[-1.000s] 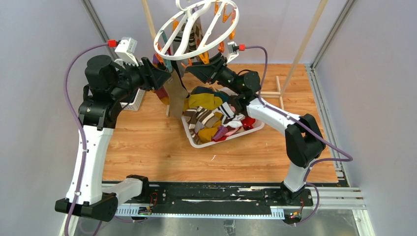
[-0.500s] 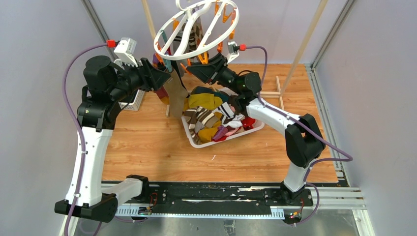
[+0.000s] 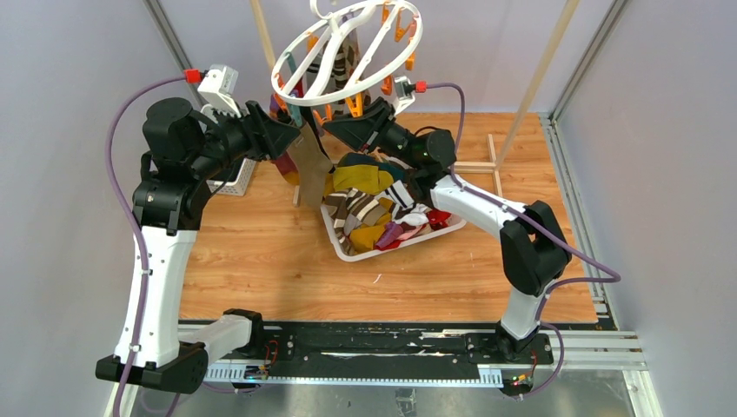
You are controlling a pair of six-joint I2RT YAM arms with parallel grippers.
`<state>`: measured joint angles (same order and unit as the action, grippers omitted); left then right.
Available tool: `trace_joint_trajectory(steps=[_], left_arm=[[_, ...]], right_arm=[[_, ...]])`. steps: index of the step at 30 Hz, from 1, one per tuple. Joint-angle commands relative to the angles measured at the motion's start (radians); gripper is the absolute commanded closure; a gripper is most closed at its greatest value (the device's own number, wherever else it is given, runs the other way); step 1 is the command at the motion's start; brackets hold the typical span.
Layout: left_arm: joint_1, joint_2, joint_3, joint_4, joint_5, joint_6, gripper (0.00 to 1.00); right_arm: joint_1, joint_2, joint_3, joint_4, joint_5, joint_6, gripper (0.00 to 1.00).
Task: Clip the socks to the hanger
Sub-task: Open the clamp at the hanger.
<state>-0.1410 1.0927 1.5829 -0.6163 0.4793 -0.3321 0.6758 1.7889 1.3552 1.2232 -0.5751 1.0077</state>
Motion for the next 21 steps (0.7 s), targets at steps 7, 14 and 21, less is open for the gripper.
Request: trace_joint_trajectory(steps=[7, 14, 21], left_arm=[[-0.003, -0.016, 0.029, -0.010, 0.009, 0.001, 0.45], [-0.003, -0.012, 0.027, 0.001, -0.037, -0.038, 0.41], [-0.003, 0.001, 0.052, 0.017, -0.097, -0.082, 0.32]], right_arm=[[0.033, 0.027, 0.032, 0.042, 0.007, 0.014, 0.81], [0.096, -0.041, 0.008, -0.139, 0.155, -0.187, 0.94], [0.184, -0.093, 0.025, -0.328, 0.401, -0.463, 1.00]])
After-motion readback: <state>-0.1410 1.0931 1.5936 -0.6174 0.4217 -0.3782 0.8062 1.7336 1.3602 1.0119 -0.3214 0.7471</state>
